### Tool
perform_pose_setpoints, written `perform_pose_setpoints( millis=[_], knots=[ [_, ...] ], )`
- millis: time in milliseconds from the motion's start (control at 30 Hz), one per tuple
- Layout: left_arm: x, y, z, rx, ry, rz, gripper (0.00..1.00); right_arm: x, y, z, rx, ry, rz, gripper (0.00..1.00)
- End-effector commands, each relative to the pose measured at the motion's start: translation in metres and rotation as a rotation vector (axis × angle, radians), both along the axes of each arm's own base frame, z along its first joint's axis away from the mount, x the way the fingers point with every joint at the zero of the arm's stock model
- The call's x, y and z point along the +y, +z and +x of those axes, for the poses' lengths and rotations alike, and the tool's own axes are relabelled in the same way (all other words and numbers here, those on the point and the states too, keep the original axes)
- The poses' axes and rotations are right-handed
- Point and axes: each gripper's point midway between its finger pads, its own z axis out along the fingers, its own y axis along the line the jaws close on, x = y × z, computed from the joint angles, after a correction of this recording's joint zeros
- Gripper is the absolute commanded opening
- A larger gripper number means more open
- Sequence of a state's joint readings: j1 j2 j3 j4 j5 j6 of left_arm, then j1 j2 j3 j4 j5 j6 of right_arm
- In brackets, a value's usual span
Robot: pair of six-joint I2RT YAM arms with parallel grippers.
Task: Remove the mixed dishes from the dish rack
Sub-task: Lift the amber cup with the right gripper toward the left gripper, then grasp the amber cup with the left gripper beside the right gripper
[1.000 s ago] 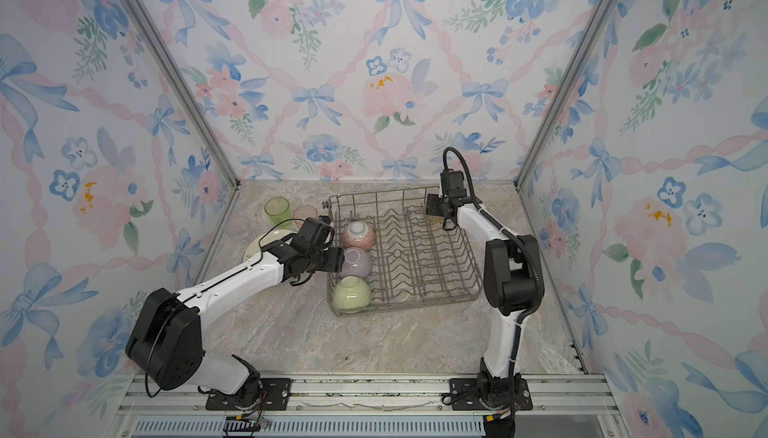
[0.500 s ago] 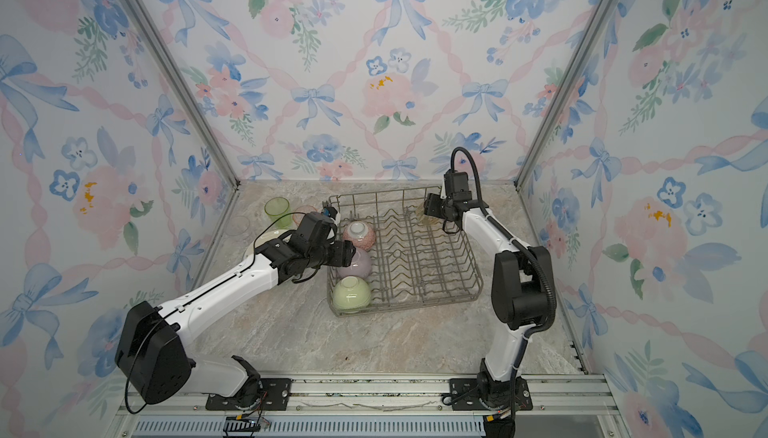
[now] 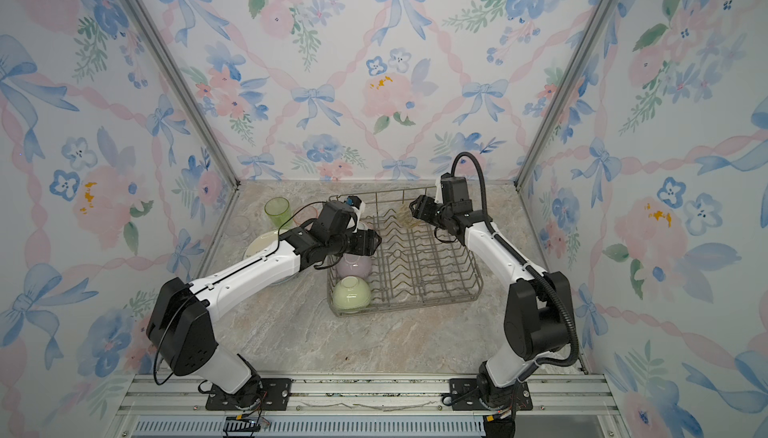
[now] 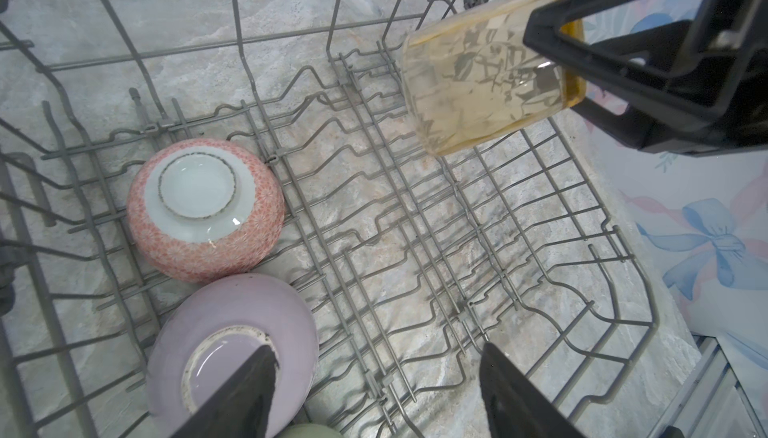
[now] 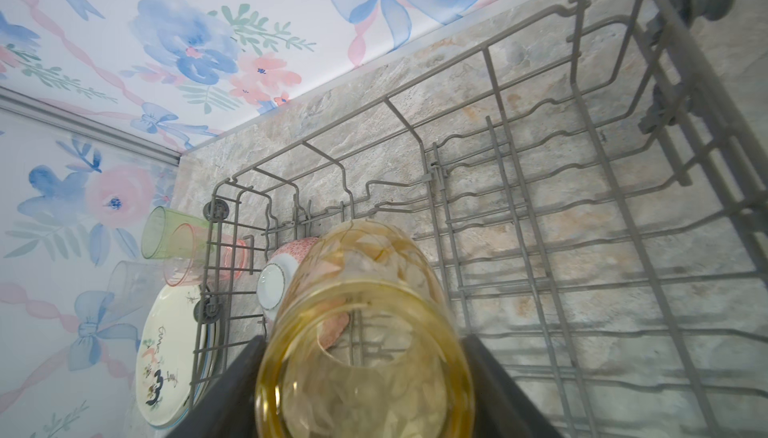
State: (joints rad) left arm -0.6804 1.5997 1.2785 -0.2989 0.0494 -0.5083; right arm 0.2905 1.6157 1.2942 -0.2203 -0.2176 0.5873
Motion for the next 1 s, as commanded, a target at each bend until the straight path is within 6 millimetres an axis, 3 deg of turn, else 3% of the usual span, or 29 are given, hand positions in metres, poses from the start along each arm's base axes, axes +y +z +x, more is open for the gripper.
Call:
perform_pose_setpoints(
  millis=[0,233,367,567,700,967],
  knots=[
    [-0.021,0.018,0.012,-0.044,-0.028,-0.081,0.76,0.021,0.036,-0.012,-0.062,0.032,0.099,0.49],
    [-0.044,0.035,0.025,-0.119,-0.086,-0.175,0.75,0.033,0.056,-0.028,-0.069,0.066,0.222,0.49],
    [-0.046,0.048,0.031,-0.176,-0.098,-0.233,0.73,0.035,0.064,-0.035,-0.073,0.076,0.271,0.50],
    [-0.039,0.056,0.040,-0.210,-0.105,-0.361,0.61,0.041,0.076,-0.043,-0.070,0.099,0.347,0.50],
    [-0.039,0.055,0.041,-0.210,-0.133,-0.363,0.60,0.042,0.082,-0.046,-0.078,0.108,0.368,0.51],
    [-0.050,0.074,0.036,-0.264,-0.211,-0.428,0.60,0.058,0.081,-0.047,-0.044,0.158,0.458,0.51]
  ],
)
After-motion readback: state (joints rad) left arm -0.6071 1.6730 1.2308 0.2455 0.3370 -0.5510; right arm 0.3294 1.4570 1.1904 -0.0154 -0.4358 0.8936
